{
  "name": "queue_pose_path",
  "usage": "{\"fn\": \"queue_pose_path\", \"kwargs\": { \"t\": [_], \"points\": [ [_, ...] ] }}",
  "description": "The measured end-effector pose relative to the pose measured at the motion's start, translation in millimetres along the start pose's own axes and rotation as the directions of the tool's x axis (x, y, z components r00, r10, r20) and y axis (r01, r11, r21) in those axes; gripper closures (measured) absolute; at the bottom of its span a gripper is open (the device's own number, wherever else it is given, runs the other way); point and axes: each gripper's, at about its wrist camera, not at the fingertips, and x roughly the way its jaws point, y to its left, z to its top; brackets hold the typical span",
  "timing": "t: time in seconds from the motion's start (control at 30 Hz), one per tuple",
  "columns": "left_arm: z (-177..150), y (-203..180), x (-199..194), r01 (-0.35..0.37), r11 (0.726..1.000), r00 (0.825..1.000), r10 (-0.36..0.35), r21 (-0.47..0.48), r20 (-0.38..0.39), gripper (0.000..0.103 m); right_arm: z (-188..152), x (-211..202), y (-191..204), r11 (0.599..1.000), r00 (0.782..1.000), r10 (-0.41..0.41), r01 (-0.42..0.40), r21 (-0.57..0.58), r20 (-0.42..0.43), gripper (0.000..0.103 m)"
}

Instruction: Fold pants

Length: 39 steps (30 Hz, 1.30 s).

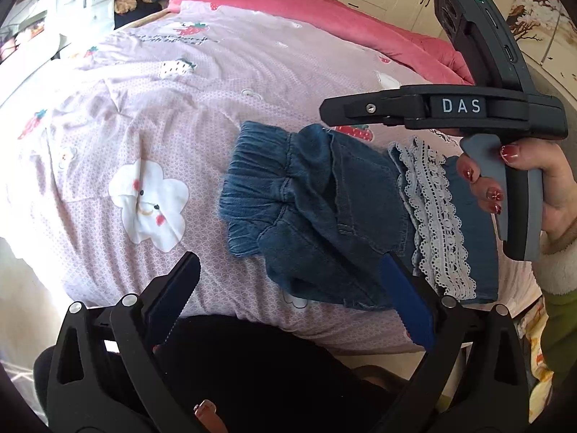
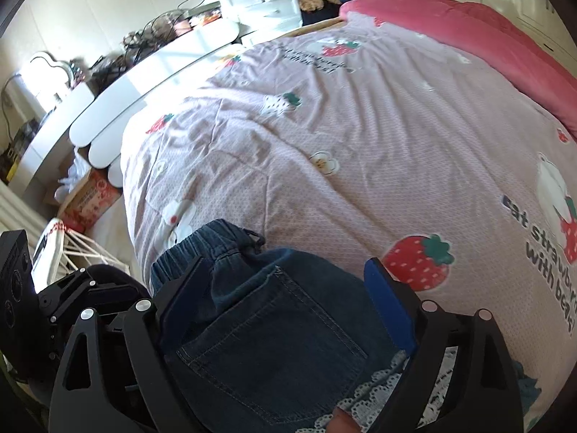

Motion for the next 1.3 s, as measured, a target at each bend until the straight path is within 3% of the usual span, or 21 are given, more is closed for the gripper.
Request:
{"fn": "queue_pose_path", "kwargs": {
  "t": [0.47,0.57,0.67,0.73,0.93,1.3],
  "points": [
    [-2.9,12.0,13.8,0.028,0.999,0.999,-0.029,-0.038,-0.035,0.010,15.6,58.3,23.2,0.991,0.984,0.095,-0.109,-0.081,-0.154,0.017],
    [-1.7,12.7,17.3,0.035,0.999,0.999,-0.037,-0.042,-0.041,0.010,14.0,71.8,24.4,0.987,0.974,0.115,-0.134,-0.087,-0.193,0.024],
    [-1.2,14.2,20.8,0.044,0.998,0.998,-0.046,-0.053,-0.046,0.010,9.1,83.1,25.6,0.983,0.965,0.137,-0.160,-0.086,-0.226,0.038],
    [-1.4,15.3,23.1,0.055,0.997,0.997,-0.059,-0.062,-0.051,0.010,6.5,83.4,28.1,0.980,0.963,0.152,-0.177,-0.095,-0.223,0.051],
    [-1.8,21.7,33.3,0.074,0.992,0.994,-0.082,-0.107,-0.070,0.010,4.4,67.0,24.3,0.978,0.968,0.172,-0.189,-0.084,-0.182,0.071],
    [10.3,19.0,39.2,0.213,0.957,0.975,-0.221,-0.195,-0.021,0.010,-5.6,-5.6,4.2,0.964,0.965,0.263,-0.263,-0.037,-0.010,0.075]
  ]
}}
